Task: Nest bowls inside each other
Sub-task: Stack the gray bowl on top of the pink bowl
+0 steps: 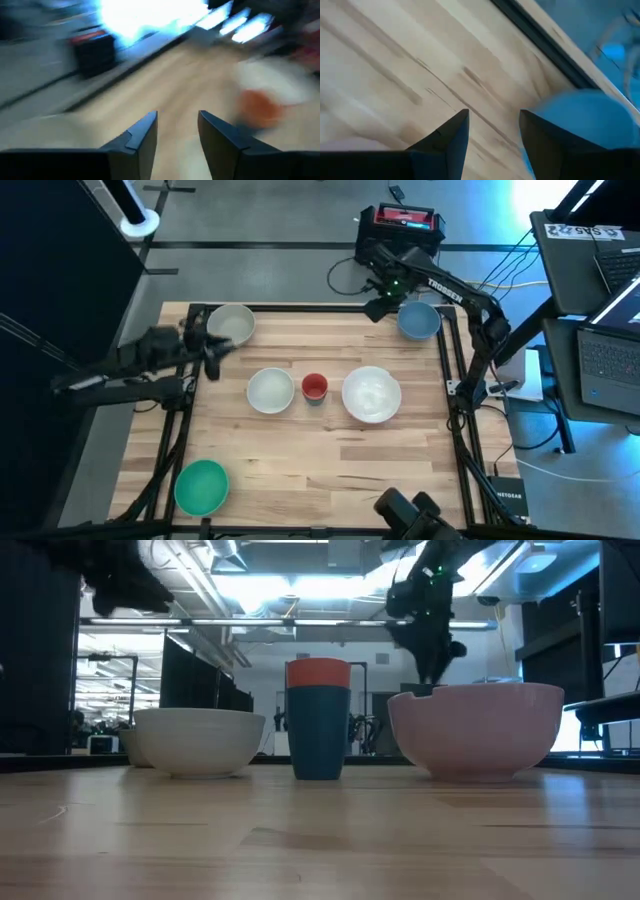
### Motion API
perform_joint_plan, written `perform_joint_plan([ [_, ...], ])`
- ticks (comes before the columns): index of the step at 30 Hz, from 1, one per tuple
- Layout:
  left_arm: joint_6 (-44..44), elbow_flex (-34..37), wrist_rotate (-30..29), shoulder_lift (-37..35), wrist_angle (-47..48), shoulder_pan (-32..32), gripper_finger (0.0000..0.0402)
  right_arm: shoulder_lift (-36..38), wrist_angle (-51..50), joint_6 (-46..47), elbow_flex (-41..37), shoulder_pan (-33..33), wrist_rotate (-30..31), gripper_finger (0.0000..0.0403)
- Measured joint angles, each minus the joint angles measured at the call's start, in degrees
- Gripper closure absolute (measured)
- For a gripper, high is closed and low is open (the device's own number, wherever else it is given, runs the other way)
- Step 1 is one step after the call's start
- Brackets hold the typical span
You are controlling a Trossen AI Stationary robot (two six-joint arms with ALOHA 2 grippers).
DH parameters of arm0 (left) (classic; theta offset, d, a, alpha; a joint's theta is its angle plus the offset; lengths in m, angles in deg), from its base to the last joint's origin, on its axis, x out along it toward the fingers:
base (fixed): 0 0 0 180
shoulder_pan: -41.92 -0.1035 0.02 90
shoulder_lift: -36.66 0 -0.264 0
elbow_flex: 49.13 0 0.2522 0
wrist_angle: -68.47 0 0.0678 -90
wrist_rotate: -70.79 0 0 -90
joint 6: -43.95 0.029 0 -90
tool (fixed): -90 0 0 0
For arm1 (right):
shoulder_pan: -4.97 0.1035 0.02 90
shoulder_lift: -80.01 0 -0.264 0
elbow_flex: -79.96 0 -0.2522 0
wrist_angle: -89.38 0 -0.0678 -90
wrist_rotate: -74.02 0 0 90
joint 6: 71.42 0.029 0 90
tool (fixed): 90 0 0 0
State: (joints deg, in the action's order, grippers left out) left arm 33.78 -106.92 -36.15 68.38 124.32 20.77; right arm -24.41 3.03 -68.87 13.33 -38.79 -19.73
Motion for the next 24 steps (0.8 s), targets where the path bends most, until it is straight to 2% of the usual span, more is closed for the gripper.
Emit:
perform_joint_plan([
  [3,7.7,-10.5,-5.7,13.3,15.3,-7.8,0.0263,1.2,4.8,-0.7,0.0,0.8,-4.0,0.0244],
  [6,10.7,-17.8,-5.0,25.5,22.4,-15.1,0.026,2.7,6.9,-2.7,0.0,1.1,-7.5,0.0244],
  [19,23.8,-31.7,12.4,59.0,30.6,-22.6,0.0259,9.7,7.8,-12.1,0.0,2.1,-20.2,0.0244],
  [24,22.9,-32.2,13.0,63.7,30.7,-23.2,0.0259,11.1,7.5,-13.6,0.0,2.1,-21.4,0.0244],
])
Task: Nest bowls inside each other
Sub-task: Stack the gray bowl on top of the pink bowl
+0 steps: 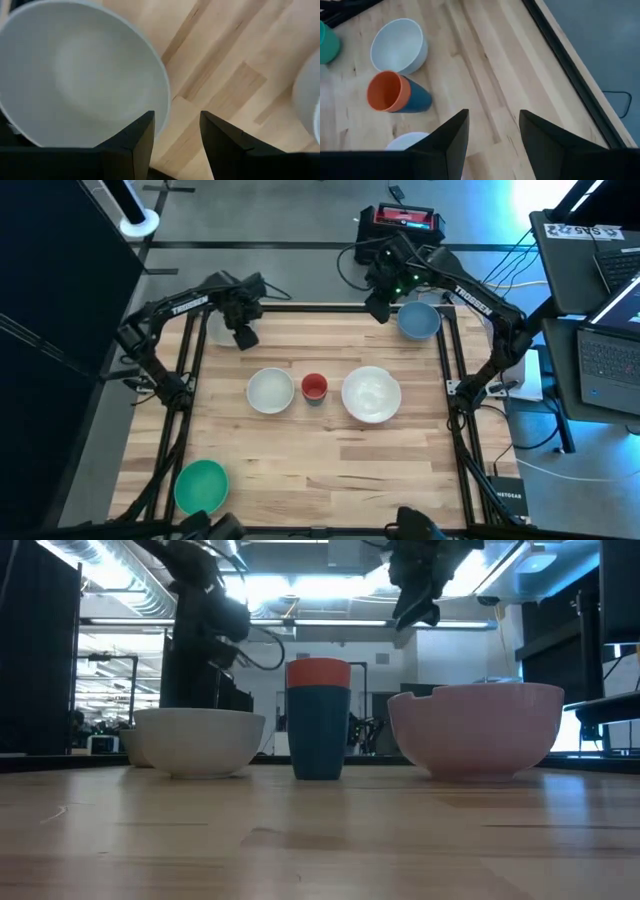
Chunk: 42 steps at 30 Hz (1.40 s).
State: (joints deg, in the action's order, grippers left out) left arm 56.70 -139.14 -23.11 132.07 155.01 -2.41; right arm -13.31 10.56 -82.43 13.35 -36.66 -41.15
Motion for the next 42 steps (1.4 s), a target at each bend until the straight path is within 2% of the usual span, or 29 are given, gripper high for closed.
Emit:
perform_joint_plan([
  [7,-1.8,0.2,0.5,3.3,-1.6,0.2,0.0259,1.1,0.6,-0.2,0.0,0.0,0.0,0.0244],
  [12,-2.9,3.0,0.4,3.8,-5.9,0.1,0.0262,1.2,0.6,-0.5,0.0,0.0,0.0,0.0244],
  [25,-3.4,11.3,-2.2,3.8,-16.1,0.0,0.0327,1.2,0.5,-1.3,0.0,0.0,0.0,0.0244],
  [28,-2.8,12.5,-3.5,3.7,-16.4,-0.4,0.0384,1.2,0.4,-1.3,0.0,0.0,0.2,0.0244],
  [31,-0.9,12.7,-4.2,3.3,-16.0,-0.5,0.0396,1.2,-0.4,-1.3,0.0,0.0,1.3,0.0244],
  [36,3.4,6.2,-2.3,0.6,-11.5,1.6,0.0401,1.2,-6.2,-1.4,0.0,0.0,5.9,0.0244],
  [42,8.2,-6.9,-2.8,-1.1,-5.5,7.1,0.0401,2.7,-10.8,2.0,-1.3,0.1,6.0,0.0244],
])
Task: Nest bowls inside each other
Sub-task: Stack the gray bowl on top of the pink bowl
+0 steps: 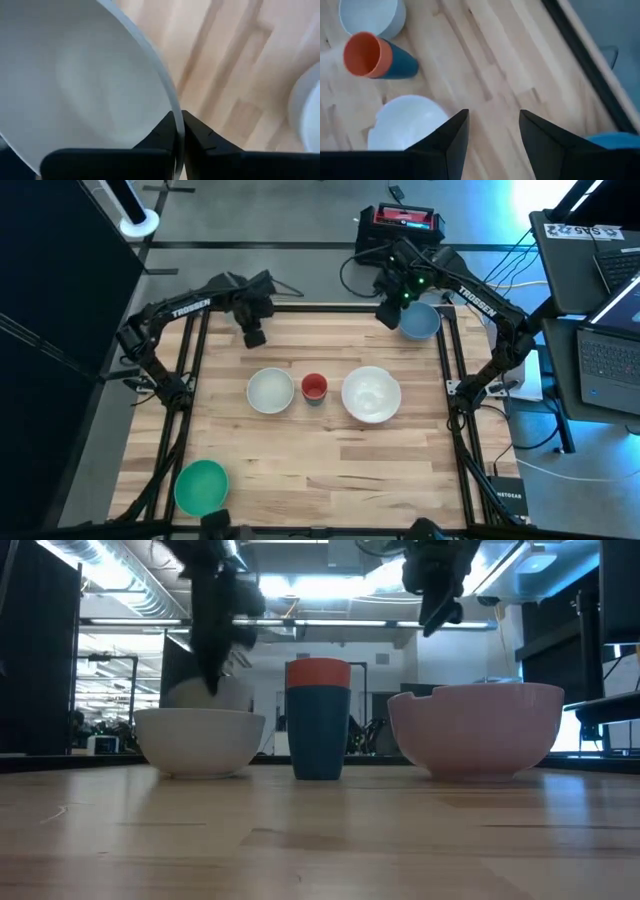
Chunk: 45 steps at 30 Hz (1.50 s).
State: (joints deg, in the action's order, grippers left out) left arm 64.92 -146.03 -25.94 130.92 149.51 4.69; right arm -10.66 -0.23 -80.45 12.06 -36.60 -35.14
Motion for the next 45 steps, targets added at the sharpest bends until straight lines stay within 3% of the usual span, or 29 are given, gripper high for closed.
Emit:
perform_joint_plan([
  [15,6.8,-14.5,0.4,0.9,-2.4,22.1,0.0401,17.9,8.7,15.7,-16.9,0.3,-1.0,0.0244],
  [23,5.2,-21.1,0.5,9.4,-11.8,31.6,0.0401,24.3,13.4,17.6,-25.7,0.3,-1.4,0.0244],
  [30,5.0,-32.1,0.7,18.5,-18.1,35.8,0.0401,25.6,13.0,15.9,-26.4,0.3,-1.2,0.0244],
  [45,5.5,-42.6,2.6,32.4,-16.5,39.5,0.0401,25.6,12.8,14.7,-26.4,0.3,1.9,0.0244],
])
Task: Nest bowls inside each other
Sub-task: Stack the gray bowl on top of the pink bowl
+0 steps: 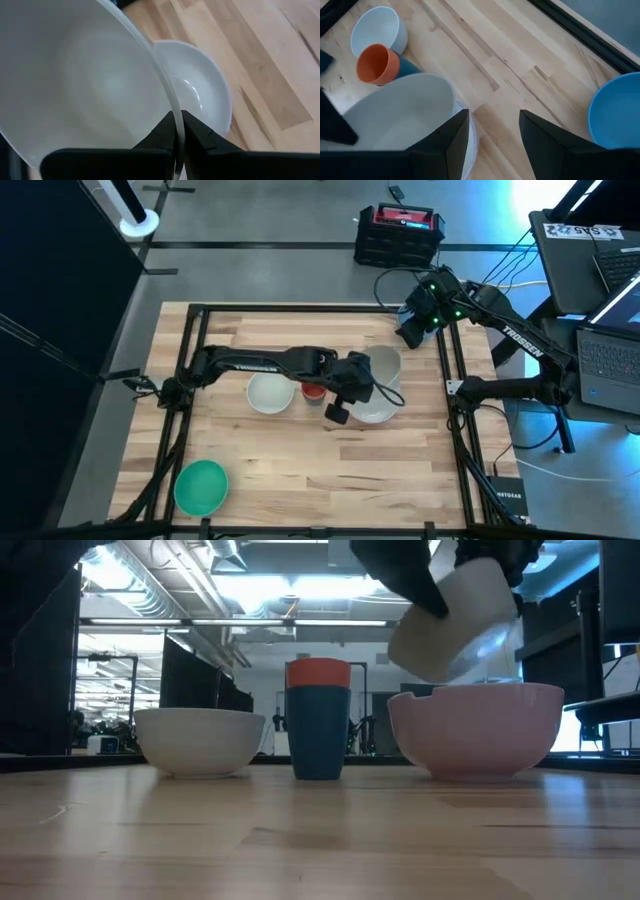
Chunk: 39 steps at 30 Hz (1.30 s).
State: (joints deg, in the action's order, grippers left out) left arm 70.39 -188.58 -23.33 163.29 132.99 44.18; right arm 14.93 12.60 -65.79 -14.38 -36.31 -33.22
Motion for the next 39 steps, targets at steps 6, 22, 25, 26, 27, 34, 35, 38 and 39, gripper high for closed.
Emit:
perform_joint_plan([
  [6,1.2,0.0,3.9,2.9,1.8,0.7,0.0401,0.0,-0.1,0.0,0.0,0.0,0.1,0.0244],
  [22,2.3,1.2,3.5,4.5,4.8,0.7,0.0397,0.0,0.0,-0.4,0.0,0.0,0.2,0.0244],
  [25,2.2,1.3,3.3,4.5,5.0,0.4,0.0396,0.0,0.0,-0.5,0.0,0.0,0.2,0.0244],
  [26,2.1,1.4,3.2,4.5,5.0,0.3,0.0395,0.0,0.0,-0.5,0.0,0.0,0.2,0.0244],
  [27,2.1,1.4,3.1,4.5,5.0,0.2,0.0395,0.0,0.0,-0.6,0.0,0.0,0.2,0.0244],
  [34,0.7,1.5,2.7,4.5,4.7,0.0,0.0352,0.0,0.0,-1.1,0.0,0.0,0.2,0.0244],
  [35,0.7,1.5,2.7,4.5,4.7,0.0,0.0342,0.0,0.0,-1.3,0.0,0.0,0.2,0.0244],
  [38,0.6,1.5,2.8,4.5,4.6,0.0,0.0317,0.0,0.0,-1.5,0.0,0.0,0.2,0.0244],
  [39,0.6,1.5,2.7,4.5,4.4,0.0,0.0309,0.0,-0.1,-1.6,0.0,0.0,0.2,0.0244],
])
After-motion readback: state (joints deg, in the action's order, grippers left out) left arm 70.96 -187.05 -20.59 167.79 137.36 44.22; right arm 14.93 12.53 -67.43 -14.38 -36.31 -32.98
